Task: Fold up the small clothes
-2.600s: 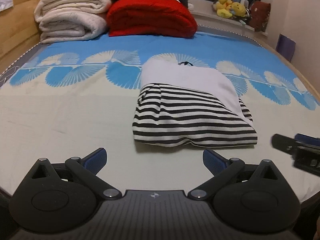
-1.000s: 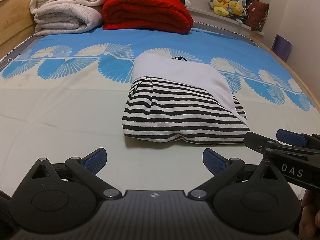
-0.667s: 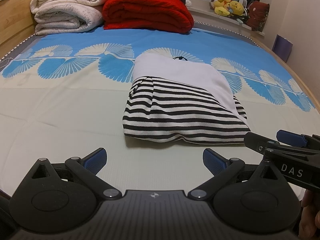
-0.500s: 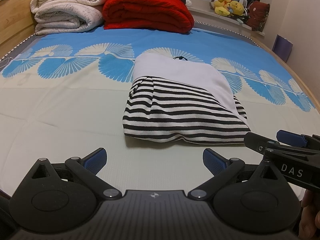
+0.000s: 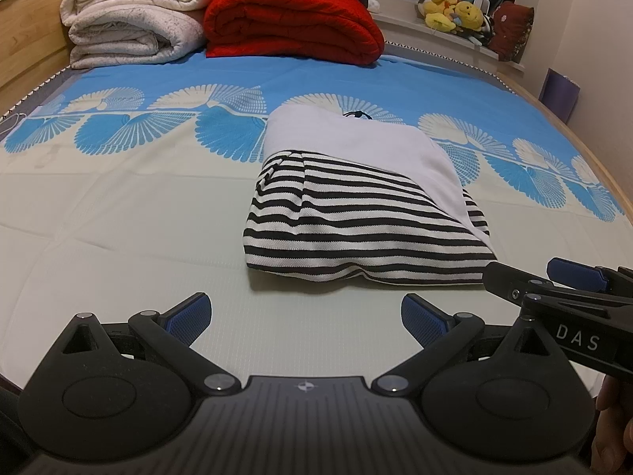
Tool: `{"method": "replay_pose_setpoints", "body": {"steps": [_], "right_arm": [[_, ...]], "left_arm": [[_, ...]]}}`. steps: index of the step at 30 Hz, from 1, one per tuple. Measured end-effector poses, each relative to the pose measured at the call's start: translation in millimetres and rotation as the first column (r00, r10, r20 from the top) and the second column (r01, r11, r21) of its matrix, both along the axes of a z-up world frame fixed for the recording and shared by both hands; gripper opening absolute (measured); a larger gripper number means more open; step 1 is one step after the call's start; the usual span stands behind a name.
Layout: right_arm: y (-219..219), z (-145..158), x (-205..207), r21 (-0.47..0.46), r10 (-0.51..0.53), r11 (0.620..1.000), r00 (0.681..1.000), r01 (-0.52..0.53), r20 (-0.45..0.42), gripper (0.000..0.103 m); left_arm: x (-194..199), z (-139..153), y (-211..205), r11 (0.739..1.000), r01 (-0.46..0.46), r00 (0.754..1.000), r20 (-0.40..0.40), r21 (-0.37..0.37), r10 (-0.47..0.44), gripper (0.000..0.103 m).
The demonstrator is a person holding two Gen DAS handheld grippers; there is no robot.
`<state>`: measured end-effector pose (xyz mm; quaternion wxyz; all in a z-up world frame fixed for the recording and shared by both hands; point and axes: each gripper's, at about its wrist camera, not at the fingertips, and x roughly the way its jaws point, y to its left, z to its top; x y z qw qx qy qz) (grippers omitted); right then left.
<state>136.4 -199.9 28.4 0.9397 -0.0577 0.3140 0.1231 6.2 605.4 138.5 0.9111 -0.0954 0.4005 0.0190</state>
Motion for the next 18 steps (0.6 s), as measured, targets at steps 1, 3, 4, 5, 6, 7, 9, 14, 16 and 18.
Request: {"method": "replay_pose_setpoints", "body": {"steps": [1,3,4,5,6,7,9,14,16,18], "right_arm": [[0.0,0.0,0.0,0.000,0.000,1.000,1.000,0.000,0.000,0.077],[-0.1,0.0,0.1,0.000,0.000,1.000,1.000,0.000,0.000,0.077],[-0.2,0.1,0.1,0.000,0.001,1.000,1.000,-0.001,0.000,0.077],[-0.1,0.1,0.1,0.000,0.001,1.000,1.000,-0.001,0.000,0.077],[-0.1,0.1,0.1,0.000,0.001,1.000,1.000,-0.001,0.000,0.077],[-0.1,0.1,0.2,0.000,0.000,1.000,1.000,0.000,-0.001,0.077],[-0.1,0.2,0.1,0.000,0.001,1.000,1.000,-0.001,-0.001,0.077],[-0.1,0.4,0.2,0.001,0.001,1.000,1.000,-0.001,-0.001,0.077],[-0.1,0.4,0.2,0.001,0.001,1.000,1.000,-0.001,-0.001,0.077],[-0.2,0.5,0.2,0.000,0.001,1.000,1.000,-0.001,-0.002,0.077]], "left_arm": [[0.0,0.0,-0.1,1.000,0.000,1.000,0.000,0.000,0.000,0.102],[-0.1,0.0,0.2,1.000,-0.001,1.000,0.000,-0.002,0.001,0.102],[0.0,0.1,0.0,1.000,0.000,1.000,0.000,-0.001,0.000,0.102],[0.0,0.0,0.3,1.000,0.000,1.000,0.000,0.000,0.000,0.102],[0.0,0.0,0.3,1.000,0.001,1.000,0.000,0.001,-0.001,0.102],[-0.1,0.1,0.0,1.000,0.001,1.000,0.000,0.000,-0.001,0.102],[-0.2,0.1,0.4,1.000,0.000,1.000,0.000,-0.001,0.000,0.102],[0.9,-1.4,1.0,1.000,-0.005,1.000,-0.003,-0.006,0.005,0.102],[1.2,-1.8,0.2,1.000,-0.007,1.000,-0.001,-0.007,0.007,0.102],[1.1,-2.0,-0.4,1.000,-0.008,1.000,-0.003,-0.007,0.008,0.102]]}}
